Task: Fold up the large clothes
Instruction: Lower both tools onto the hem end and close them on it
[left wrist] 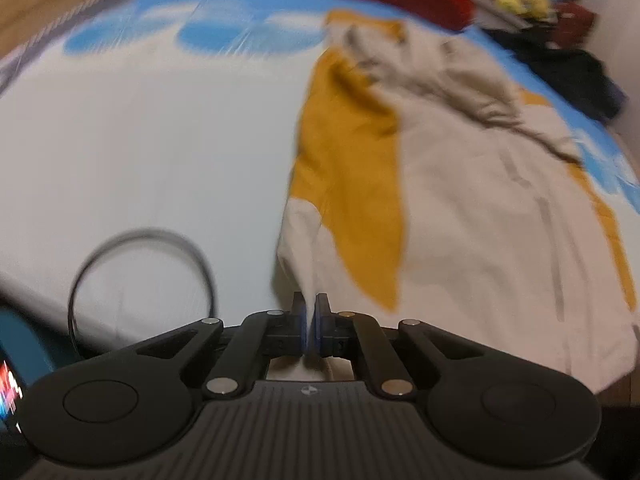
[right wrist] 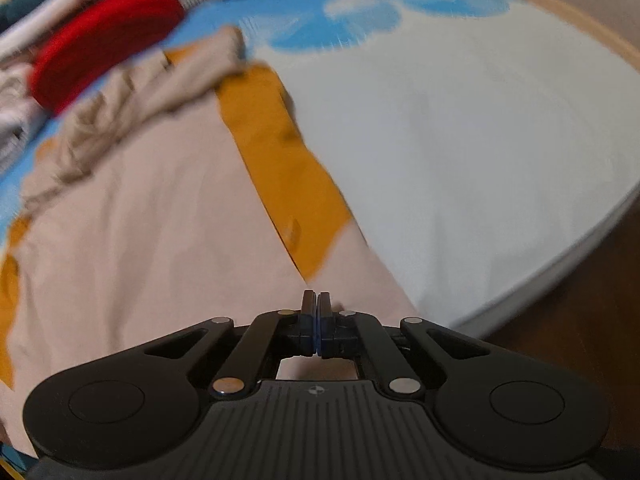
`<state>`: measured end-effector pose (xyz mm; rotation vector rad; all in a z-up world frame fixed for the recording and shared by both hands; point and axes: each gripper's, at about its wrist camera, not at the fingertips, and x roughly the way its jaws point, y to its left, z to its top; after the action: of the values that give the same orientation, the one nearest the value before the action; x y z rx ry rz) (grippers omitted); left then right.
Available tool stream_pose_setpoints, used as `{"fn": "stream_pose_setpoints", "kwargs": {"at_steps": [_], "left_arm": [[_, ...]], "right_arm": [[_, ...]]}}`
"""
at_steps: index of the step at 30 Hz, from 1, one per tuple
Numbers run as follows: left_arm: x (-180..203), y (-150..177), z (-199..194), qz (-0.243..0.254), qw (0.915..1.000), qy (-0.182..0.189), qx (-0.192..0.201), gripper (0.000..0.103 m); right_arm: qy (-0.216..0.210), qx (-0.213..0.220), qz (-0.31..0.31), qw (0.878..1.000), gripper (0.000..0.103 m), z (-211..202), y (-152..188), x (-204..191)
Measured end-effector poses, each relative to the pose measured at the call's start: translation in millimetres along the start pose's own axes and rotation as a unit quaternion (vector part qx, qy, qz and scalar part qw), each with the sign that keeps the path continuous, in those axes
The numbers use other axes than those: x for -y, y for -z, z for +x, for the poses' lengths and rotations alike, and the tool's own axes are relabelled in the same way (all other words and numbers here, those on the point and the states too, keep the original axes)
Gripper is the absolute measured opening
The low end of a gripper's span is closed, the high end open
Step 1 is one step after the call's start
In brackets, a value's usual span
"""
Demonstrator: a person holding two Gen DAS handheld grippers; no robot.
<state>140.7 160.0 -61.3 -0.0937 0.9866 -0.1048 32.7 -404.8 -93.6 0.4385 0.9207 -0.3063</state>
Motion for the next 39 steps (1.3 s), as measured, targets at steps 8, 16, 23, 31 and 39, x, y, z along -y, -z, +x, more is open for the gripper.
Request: {"fn": "stream_pose_setpoints", "kwargs": {"at_steps": [8, 16, 23, 31, 39], "left_arm": [[7.7, -36.3, -78.8, 0.031, 0.9949, 0.056, 0.078, 0.003], [12.3, -27.5, -47.0, 0.056, 0.9959, 0.055, 0.044, 0.003], [-5.8, -21.2, -3.1, -0.001, 0.9985, 0.055, -0.007, 0.005], [-9.2, -17.3, 30.8, -0.024, 0.9979, 0.028, -0.053, 0.011], [-7.6, -12.7, 25.0, -0.015, 0.9986, 0.015, -0.047, 0.006]], "right_arm": [[-0.096, 0.121, 0.020, 0.988, 0.000, -81.3, -38.1, 10.1], [-0.056, 0.034, 0.049, 0.997, 0.012, -42.6, -51.2, 46.3], [0.007, -0.057, 0.032, 0.998, 0.038, 26.5, -31.9, 39.9], [0.024, -0.080, -0.064, 0.994, 0.042, 45.4, -20.2, 9.0], [-0.014, -0.070, -0.086, 0.994, 0.003, 28.9, -14.5, 1.3]]}}
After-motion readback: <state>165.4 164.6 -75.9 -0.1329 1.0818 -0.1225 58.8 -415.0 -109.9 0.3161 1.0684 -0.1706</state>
